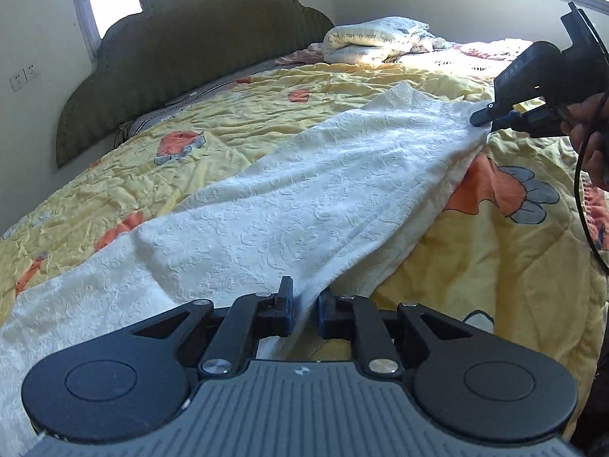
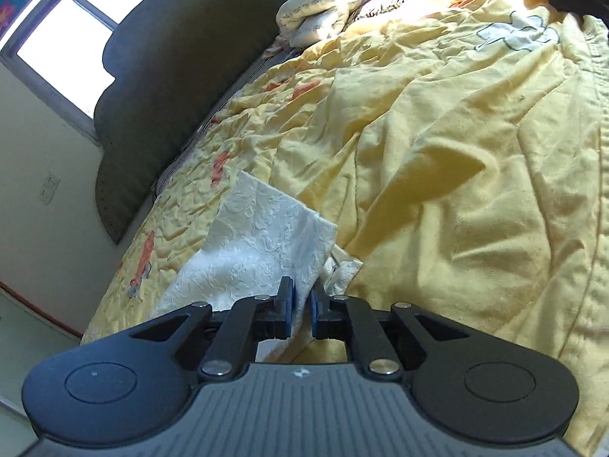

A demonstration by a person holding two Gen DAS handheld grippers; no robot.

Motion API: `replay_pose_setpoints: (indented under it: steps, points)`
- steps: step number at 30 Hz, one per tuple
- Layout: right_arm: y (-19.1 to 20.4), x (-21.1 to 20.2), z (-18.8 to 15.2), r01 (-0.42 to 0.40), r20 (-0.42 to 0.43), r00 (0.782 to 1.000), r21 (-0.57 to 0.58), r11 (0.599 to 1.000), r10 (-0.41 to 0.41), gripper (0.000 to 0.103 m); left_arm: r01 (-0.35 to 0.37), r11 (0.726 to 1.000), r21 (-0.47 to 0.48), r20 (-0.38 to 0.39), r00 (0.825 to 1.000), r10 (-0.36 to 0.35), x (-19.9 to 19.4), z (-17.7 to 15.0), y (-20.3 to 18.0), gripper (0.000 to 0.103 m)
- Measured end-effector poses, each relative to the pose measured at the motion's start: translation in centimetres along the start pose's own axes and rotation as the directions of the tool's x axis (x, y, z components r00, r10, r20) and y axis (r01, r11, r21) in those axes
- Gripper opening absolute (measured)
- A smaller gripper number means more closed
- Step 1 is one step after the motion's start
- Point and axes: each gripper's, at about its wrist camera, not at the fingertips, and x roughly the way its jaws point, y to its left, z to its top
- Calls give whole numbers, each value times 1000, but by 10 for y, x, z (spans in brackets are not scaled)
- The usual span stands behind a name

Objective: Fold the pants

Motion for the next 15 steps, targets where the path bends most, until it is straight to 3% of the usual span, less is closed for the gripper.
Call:
replay_pose_setpoints:
  steps: [1,3,4,5,6,8,9,11,12,13,15]
  points:
    - [7,-10,-1,68,73,995,-32,997,-65,17,21,1000,-16,-1,1000,-21,-4,2,4,30]
    - [32,-29,-7,213,247,954,-147,966,-172,21,46,997,-56,10,999,-46,-12,6,11,45]
    - [48,-36,-12,223,302,941,-222,949,-150,21,63,994,-85,22,998,-61,-18,6,17,53]
    - [65,-39,-18,187,313,946,-311,932,-85,21,78,990,-114,34,997,-75,-23,7,22,56]
    - [83,-39,-26,131,278,960,-404,905,-14,24,93,985,-147,45,995,-87,-29,7,27,60]
    - [118,-24,-47,-12,103,991,-570,821,86,52,101,975,-199,58,994,-91,-38,5,37,62]
    - [128,-15,-58,-78,11,994,-610,789,106,58,89,969,-231,55,995,-79,-43,3,44,63]
    - [141,7,-85,-149,-128,988,-661,736,86,61,39,958,-283,37,999,-29,-50,-5,59,63]
    - [143,22,-101,-152,-188,982,-691,707,28,61,5,952,-307,24,1000,3,-54,-9,67,63]
    - [144,29,-110,-125,-187,982,-714,688,-16,61,-46,940,-339,2,999,50,-60,-16,79,63]
    - [153,24,-128,-45,-90,995,-768,638,-38,62,-134,906,-401,-33,991,132,-76,-30,105,63]
